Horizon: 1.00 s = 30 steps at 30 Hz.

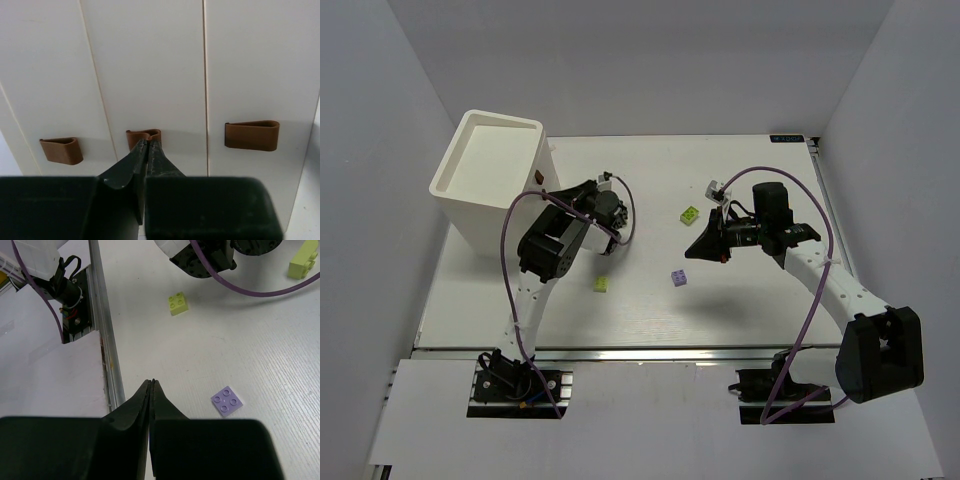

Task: Sort the legos into containers by color

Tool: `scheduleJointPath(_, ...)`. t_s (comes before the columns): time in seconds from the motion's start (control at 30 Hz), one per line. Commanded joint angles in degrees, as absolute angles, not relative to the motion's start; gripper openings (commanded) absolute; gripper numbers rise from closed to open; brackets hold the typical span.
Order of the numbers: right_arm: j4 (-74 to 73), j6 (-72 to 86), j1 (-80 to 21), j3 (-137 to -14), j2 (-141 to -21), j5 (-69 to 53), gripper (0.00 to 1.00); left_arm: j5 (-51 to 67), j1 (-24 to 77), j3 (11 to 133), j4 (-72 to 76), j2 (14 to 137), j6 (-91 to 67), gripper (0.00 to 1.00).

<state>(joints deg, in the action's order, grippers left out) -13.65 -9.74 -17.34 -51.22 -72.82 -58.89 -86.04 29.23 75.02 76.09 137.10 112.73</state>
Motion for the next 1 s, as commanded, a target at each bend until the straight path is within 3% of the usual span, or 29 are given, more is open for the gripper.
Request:
scheduleJointPath(0.0,-14.0,-11.0,-17.2,-53.4,-73.1,-60.2,0.02,-86.1,28.9,76.0,104.0,130.7,113.2,0.13)
scheduleJointPath(0.13,-14.1,-11.0,-17.2,-53.4,-73.1,-60.3,0.02,-86.5,30.1,76.1,104.0,130.0,113.4,0.00)
scheduleJointPath(0.97,-14.1,-11.0,-16.7,-53.5,-71.9,-60.5,0.02,-96.7,39.8,81.2,104.1,131.4,112.9,0.00)
